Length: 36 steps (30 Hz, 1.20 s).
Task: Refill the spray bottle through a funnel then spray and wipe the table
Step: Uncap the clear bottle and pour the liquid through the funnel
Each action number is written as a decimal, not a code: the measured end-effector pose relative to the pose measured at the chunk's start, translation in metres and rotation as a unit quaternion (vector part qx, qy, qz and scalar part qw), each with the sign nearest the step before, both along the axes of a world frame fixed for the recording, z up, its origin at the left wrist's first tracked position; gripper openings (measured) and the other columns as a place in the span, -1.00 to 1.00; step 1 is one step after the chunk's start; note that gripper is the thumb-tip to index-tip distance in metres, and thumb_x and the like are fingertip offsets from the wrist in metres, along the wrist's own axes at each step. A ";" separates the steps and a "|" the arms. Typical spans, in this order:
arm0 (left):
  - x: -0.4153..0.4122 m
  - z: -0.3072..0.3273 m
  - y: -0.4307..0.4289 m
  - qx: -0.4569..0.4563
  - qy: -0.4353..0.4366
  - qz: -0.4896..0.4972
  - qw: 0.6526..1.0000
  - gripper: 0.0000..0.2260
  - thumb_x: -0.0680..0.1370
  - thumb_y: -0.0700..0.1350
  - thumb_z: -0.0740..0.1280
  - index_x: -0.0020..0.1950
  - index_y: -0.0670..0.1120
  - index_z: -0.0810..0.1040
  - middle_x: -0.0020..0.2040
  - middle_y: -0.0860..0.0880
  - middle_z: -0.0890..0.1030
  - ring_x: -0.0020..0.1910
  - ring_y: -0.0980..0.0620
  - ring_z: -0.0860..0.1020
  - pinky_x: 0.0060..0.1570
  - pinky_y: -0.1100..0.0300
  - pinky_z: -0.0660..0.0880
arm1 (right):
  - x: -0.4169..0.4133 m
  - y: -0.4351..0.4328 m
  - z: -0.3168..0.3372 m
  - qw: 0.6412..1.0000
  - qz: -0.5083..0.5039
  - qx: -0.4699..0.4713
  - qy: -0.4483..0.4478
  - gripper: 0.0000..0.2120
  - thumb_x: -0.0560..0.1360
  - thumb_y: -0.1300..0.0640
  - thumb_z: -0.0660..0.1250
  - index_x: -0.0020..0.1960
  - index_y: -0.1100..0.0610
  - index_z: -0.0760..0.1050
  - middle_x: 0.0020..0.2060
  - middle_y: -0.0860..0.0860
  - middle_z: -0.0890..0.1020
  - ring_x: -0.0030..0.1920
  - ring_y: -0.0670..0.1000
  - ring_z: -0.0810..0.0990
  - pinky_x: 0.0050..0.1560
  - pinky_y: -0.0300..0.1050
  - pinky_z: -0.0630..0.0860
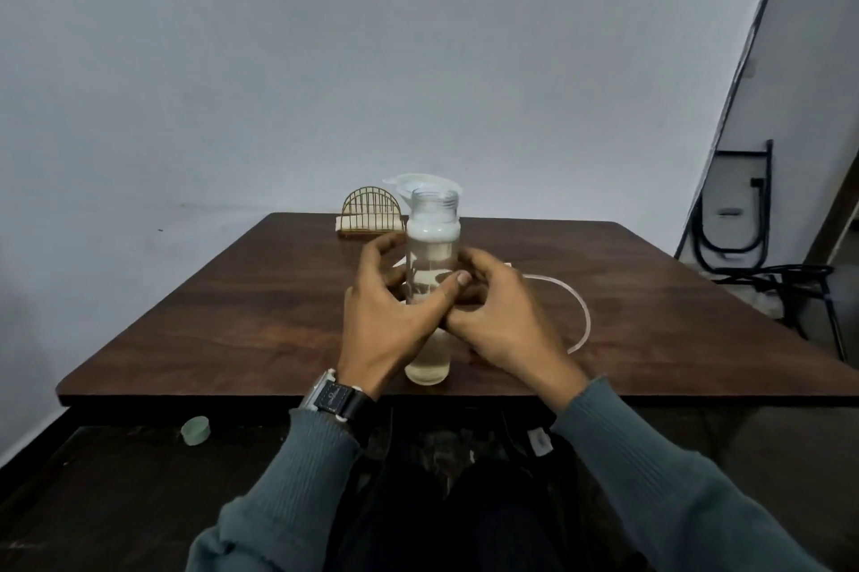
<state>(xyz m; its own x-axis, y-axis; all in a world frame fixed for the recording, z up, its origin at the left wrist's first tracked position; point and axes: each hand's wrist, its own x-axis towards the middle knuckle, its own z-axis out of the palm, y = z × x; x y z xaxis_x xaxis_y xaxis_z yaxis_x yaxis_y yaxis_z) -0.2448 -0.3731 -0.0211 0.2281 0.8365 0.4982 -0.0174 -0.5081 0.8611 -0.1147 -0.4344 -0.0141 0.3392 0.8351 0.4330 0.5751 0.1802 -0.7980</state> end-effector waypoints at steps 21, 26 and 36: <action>-0.073 0.028 0.081 0.087 0.123 0.129 0.980 -0.64 0.38 0.07 0.60 0.15 0.20 0.66 -0.14 0.29 0.71 -0.10 0.40 0.64 -0.09 0.28 0.61 | 0.029 0.080 0.048 0.993 0.013 -0.037 0.113 0.41 0.03 -0.49 0.54 0.67 0.00 -0.02 0.59 -0.02 0.31 0.55 0.00 0.34 0.53 0.13 0.35; -0.078 0.057 0.096 0.129 0.175 0.132 0.967 -0.64 0.36 0.15 0.57 0.14 0.20 0.66 -0.13 0.29 0.69 -0.09 0.43 0.61 -0.17 0.34 0.55 | 0.033 0.100 0.046 0.981 0.030 0.004 0.191 0.29 0.06 -0.41 0.62 0.63 0.00 0.17 0.48 -0.04 0.47 0.44 -0.03 0.49 0.46 0.08 0.47; -0.066 0.098 0.123 0.196 0.298 0.139 0.924 -0.50 0.28 0.37 0.50 0.20 0.38 0.55 -0.23 0.22 0.70 -0.19 0.22 0.67 -0.20 0.08 0.60 | 0.038 0.118 0.041 0.972 0.054 0.033 0.227 0.11 0.13 -0.18 0.64 0.58 0.05 0.28 0.29 -0.08 0.62 0.32 -0.04 0.61 0.38 0.10 0.54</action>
<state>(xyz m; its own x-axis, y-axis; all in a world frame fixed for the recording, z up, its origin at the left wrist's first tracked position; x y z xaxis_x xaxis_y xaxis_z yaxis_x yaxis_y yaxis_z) -0.3109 -0.2500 0.0766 0.3631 0.6861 0.6304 0.5793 -0.6962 0.4241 -0.0770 -0.3169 0.0266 0.4197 0.8518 0.3135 0.1408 0.2802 -0.9496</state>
